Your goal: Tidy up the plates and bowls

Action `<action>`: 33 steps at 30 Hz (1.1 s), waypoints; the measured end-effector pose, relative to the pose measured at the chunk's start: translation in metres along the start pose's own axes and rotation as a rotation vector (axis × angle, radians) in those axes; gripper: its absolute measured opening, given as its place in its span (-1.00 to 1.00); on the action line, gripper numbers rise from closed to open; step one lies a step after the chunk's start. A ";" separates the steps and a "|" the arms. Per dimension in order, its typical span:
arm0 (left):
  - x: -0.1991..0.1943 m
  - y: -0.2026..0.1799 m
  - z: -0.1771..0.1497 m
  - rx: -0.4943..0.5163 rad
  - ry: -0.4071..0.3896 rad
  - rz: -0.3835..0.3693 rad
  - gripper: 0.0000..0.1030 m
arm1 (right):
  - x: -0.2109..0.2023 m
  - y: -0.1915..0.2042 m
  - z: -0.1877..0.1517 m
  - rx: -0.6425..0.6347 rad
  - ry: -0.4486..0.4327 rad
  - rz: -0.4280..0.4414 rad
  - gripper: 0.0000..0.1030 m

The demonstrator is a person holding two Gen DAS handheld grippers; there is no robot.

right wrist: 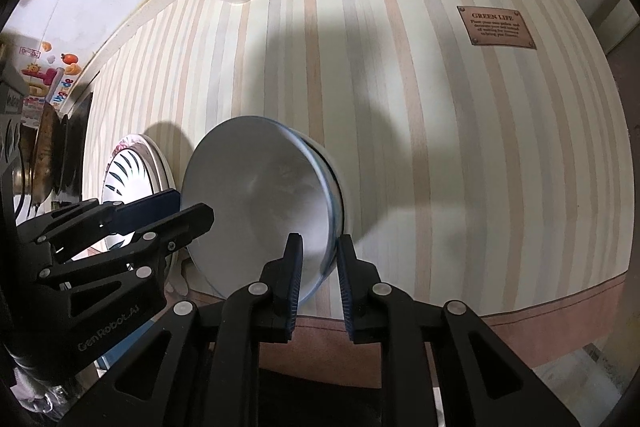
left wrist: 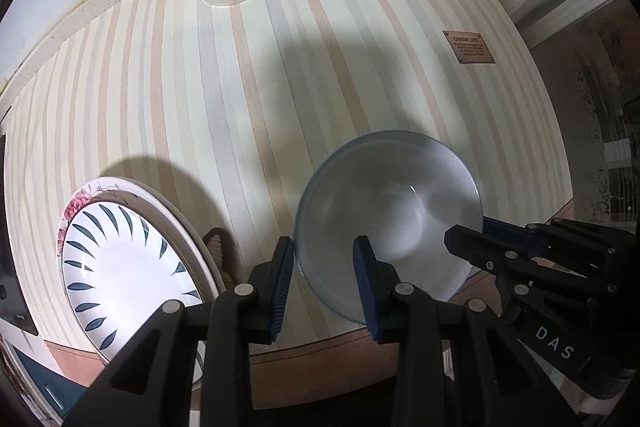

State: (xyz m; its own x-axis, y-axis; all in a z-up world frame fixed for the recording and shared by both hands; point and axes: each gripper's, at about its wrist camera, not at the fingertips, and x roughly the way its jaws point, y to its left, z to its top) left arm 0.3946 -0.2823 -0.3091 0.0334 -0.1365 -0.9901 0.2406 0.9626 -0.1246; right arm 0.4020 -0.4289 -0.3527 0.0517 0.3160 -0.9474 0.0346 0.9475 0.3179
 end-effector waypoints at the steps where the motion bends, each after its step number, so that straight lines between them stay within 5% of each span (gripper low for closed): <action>1: -0.001 0.001 0.000 -0.003 0.001 -0.005 -0.45 | 0.000 -0.001 0.000 0.003 0.001 0.005 -0.63; 9: -0.043 0.025 0.013 -0.084 -0.083 -0.055 -0.44 | -0.041 -0.021 0.013 0.086 -0.070 0.072 -0.62; 16: -0.074 0.088 0.084 -0.243 -0.180 -0.086 -0.36 | -0.073 -0.018 0.097 0.100 -0.162 0.138 -0.42; 25: -0.024 0.161 0.187 -0.357 -0.145 -0.047 -0.36 | -0.017 0.038 0.229 -0.016 -0.197 0.058 -0.42; 33: 0.027 0.176 0.227 -0.385 -0.111 -0.170 -0.43 | 0.049 0.061 0.285 -0.046 -0.111 0.050 -0.49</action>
State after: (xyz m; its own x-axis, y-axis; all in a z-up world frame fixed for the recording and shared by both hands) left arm 0.6575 -0.1700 -0.3430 0.1337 -0.3051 -0.9429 -0.1273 0.9383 -0.3216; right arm 0.6915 -0.3700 -0.3687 0.1621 0.3581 -0.9195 -0.0170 0.9327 0.3602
